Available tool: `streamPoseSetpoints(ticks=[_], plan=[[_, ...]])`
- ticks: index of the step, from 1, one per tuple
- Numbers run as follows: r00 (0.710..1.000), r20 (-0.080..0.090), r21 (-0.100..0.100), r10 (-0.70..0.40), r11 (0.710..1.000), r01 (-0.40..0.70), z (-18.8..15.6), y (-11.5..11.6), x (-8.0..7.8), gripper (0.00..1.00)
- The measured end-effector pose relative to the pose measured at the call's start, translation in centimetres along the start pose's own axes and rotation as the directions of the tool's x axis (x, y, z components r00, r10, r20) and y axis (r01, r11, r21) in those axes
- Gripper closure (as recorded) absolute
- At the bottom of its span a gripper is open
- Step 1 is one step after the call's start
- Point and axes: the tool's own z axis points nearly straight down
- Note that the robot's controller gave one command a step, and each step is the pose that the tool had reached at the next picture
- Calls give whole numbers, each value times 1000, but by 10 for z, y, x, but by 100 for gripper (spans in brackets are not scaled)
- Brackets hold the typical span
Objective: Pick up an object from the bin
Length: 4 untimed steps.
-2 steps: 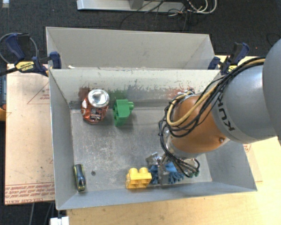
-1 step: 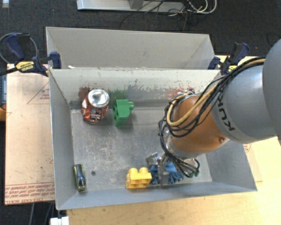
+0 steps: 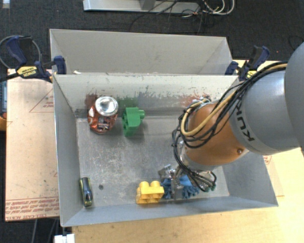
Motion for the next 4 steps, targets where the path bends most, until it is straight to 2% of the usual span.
streamPoseSetpoints(ticks=[1, 2, 3, 4], plan=[[931, 1, 0, -365, 931, 365, 1, 16, -26, 100], [999, 3, -1, -33, 999, 33, 1, 6, -7, 100], [941, 7, 0, -337, 941, 337, 2, 20, -24, 100], [963, 9, -1, -268, 963, 268, 1, 18, -20, 100]])
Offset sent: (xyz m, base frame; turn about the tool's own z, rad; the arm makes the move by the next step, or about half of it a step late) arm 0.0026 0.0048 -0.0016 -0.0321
